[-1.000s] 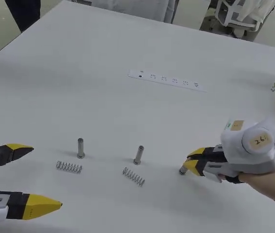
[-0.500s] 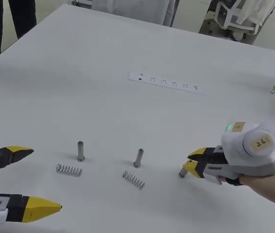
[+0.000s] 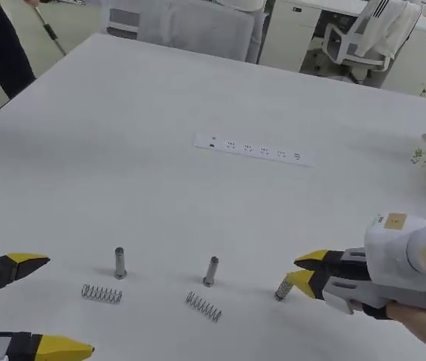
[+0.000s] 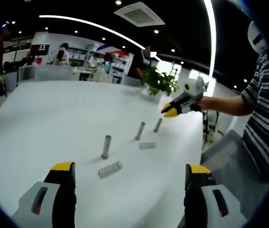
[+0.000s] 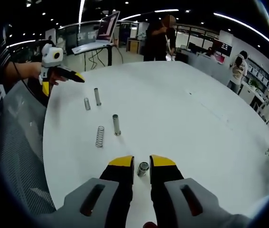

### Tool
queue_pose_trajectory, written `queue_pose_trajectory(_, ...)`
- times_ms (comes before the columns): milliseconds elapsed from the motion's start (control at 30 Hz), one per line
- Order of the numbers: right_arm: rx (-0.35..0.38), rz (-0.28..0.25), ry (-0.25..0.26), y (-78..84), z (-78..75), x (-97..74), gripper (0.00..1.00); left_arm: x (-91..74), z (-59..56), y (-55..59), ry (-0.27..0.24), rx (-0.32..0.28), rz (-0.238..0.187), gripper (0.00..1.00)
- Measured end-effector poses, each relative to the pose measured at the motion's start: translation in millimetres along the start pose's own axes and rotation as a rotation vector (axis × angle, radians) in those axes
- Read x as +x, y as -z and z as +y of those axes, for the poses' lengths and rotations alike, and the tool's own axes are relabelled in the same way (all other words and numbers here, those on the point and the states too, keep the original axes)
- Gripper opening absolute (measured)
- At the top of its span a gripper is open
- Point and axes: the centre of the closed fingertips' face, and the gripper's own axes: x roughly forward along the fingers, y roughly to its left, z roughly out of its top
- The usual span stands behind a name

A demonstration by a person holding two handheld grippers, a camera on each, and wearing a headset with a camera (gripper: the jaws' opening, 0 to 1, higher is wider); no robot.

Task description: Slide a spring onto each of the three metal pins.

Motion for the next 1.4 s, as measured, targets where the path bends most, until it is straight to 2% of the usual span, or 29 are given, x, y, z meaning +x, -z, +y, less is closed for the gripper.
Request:
queue_pose_trajectory(267, 0.045, -0.049, 0.001, -5.8, 4.5, -9.6, 0.1, 0.8, -2.4, -3.1, 0.005, 0.008, 0.001, 0.93)
queue_pose_trajectory(600, 0.081, -0.063, -0.012, 0.5, 15.3, -11.2, 0.1, -0.1, -3.8, -2.8, 0.002, 0.01, 0.002, 0.92)
queue_pose_trajectory(1033, 0.121, -0.045, -0.046, 13.8, 31.3, -0.1, 0.1, 0.1, -1.9, 2.5, 0.0, 0.005, 0.012, 0.92)
queue_pose_trajectory(1300, 0.109, -0.037, -0.103, 9.9, 61.3, 20.2, 0.11, -0.2, -1.4, 4.6, 0.0, 0.001, 0.017, 0.91)
queue_pose_trajectory(1400, 0.105, -0.042, -0.117, 6.0, 67.7, 25.7, 0.11, -0.3, -1.7, 3.7, 0.001, 0.001, 0.014, 0.91)
